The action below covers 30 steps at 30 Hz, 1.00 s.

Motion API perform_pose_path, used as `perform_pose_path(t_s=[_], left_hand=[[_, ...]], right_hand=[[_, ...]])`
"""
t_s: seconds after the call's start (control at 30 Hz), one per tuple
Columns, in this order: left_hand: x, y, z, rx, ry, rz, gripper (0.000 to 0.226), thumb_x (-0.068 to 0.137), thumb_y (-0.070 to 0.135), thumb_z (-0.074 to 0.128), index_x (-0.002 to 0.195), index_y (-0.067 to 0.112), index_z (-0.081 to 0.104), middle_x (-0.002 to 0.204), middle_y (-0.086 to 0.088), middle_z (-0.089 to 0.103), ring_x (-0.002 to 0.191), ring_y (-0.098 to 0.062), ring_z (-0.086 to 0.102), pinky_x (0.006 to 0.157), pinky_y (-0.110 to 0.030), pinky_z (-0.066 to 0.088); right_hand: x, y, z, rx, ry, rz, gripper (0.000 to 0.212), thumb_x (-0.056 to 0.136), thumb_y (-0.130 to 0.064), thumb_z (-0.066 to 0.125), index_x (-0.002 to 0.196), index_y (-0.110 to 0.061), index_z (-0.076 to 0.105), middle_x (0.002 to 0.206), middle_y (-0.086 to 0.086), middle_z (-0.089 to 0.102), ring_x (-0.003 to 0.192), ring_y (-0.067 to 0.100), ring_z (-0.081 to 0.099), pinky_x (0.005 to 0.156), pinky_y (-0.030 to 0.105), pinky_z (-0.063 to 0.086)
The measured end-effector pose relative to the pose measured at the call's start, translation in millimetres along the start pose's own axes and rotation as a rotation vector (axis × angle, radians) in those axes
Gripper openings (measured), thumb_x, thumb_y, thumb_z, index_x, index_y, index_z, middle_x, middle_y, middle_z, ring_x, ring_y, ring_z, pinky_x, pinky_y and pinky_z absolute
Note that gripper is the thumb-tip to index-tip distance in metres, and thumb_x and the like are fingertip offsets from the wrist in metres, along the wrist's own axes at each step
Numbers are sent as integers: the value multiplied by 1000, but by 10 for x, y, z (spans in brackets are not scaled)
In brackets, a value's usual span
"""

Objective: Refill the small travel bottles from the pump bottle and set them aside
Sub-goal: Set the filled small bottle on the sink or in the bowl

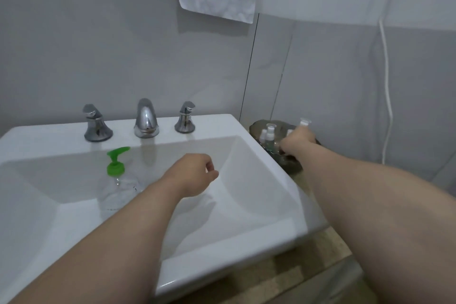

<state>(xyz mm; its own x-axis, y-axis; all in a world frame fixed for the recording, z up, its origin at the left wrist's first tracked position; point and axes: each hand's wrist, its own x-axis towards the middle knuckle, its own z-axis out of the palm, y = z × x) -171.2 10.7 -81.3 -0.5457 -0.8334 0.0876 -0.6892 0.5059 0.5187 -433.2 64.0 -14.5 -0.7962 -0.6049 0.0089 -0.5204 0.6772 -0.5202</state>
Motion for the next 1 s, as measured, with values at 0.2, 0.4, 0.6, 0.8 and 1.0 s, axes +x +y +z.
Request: perform_pose_path(t_s=[0.2, 0.4, 0.6, 0.8, 1.0], left_hand=[[-26, 19, -14, 12, -21, 10, 14, 97, 38, 61, 95, 25, 64, 88, 13, 57, 81, -11, 58, 77, -32, 51], [-33, 0, -29, 12, -30, -10, 13, 96, 38, 62, 94, 26, 64, 89, 13, 58, 81, -11, 59, 77, -32, 52], [-14, -19, -28, 22, -39, -21, 12, 96, 38, 63, 92, 27, 63, 90, 13, 57, 83, -11, 59, 78, -32, 52], [-16, 2, -30, 68, -80, -44, 16, 97, 38, 61, 97, 23, 65, 91, 13, 57, 92, -15, 59, 81, -32, 50], [-140, 156, -170, 362, -365, -234, 36, 102, 37, 55, 117, 8, 69, 123, -7, 69, 109, -25, 63, 89, -32, 48]], right_hand=[[34, 37, 12, -189, 0, 21, 44, 93, -9, 63, 135, -2, 49, 132, 15, 58, 120, 33, 62, 79, 35, 44], [-32, 48, -70, -308, -34, -101, 30, 102, -11, 52, 129, -1, 58, 133, 16, 60, 126, 31, 58, 96, 34, 48], [58, 166, -7, -198, -28, -192, 19, 94, -22, 59, 110, -14, 65, 110, 7, 61, 98, 31, 57, 80, 32, 47], [27, 138, 36, -206, 60, -169, 27, 91, -40, 55, 110, -22, 65, 113, 6, 66, 98, 32, 59, 82, 36, 49], [-408, -322, 228, 112, 570, -468, 30, 91, -41, 64, 113, -21, 66, 119, 6, 61, 116, 31, 54, 95, 42, 38]])
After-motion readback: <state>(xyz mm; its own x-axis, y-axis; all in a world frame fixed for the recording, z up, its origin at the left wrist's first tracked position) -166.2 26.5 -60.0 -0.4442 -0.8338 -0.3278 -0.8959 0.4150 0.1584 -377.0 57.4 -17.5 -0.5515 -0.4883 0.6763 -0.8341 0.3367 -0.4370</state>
